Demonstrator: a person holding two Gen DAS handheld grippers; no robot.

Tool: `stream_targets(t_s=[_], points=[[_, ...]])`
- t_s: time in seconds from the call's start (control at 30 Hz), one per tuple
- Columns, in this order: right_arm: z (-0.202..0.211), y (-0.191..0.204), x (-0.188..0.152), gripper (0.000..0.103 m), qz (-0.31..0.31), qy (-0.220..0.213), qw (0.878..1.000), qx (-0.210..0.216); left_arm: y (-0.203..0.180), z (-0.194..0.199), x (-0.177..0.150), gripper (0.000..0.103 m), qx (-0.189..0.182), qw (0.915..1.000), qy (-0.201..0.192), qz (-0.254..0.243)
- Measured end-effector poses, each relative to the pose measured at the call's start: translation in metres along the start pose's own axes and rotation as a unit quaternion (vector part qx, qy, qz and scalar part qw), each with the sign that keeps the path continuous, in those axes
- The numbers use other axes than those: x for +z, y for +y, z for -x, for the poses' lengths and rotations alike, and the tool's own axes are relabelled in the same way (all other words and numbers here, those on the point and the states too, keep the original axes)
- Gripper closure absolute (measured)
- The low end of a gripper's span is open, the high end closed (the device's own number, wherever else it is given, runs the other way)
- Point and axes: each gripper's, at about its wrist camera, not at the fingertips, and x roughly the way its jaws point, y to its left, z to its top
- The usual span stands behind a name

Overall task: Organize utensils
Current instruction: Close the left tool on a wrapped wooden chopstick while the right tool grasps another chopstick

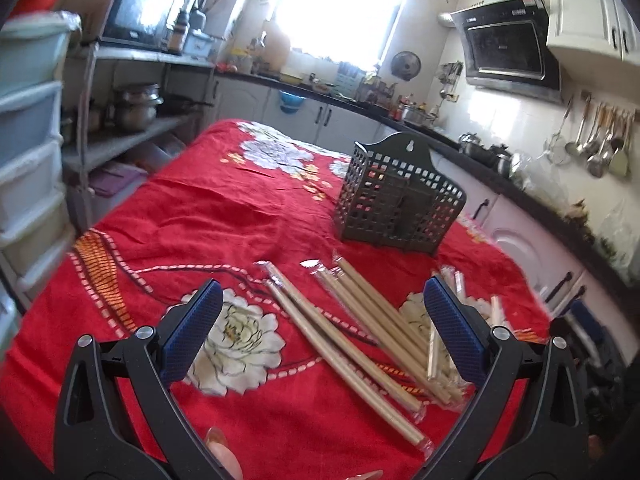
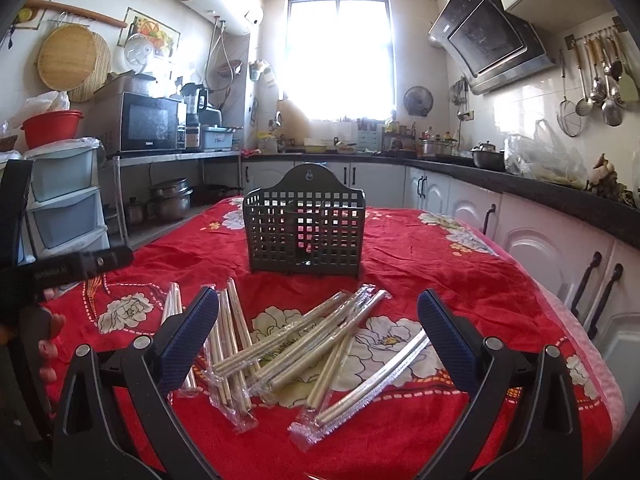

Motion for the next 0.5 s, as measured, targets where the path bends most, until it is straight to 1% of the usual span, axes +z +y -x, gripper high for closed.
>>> stream_targets(t_s=[0.03,0.1,0.13,0.23,0.47,0.5], points=[[-0.003,0.001,0.002,0.006,0.001,0.003,1.0,0.001,0.003,-0.003,0.004,0.01,-0.005,1.0,0.006,0.004],[-0.008,0.0,0.006,0.006,0.0,0.006,1.0,0.005,0.004,-0.009,0.01,0.01,0.004,0.9998,0.02,-0.001],[-0.012,0.0,0.01,0.006,0.001,0.01,1.0,0.006,0.005,-0.014,0.014,0.01,0.009,0.9994,0.033,-0.005],[-0.02,-0.002,0.018,0.006,0.002,0.013,1.0,0.006,0.007,-0.029,0.02,0.01,0.001,0.9977,0.068,-0.004],[-0.044,-0.016,0.033,0.006,-0.012,0.042,0.999,0.009,0.01,-0.064,0.034,0.011,-0.004,0.9896,0.144,-0.007],[-0.048,-0.018,0.034,0.006,-0.015,0.048,0.999,0.01,0.012,-0.069,0.036,0.014,-0.004,0.9879,0.155,-0.006]])
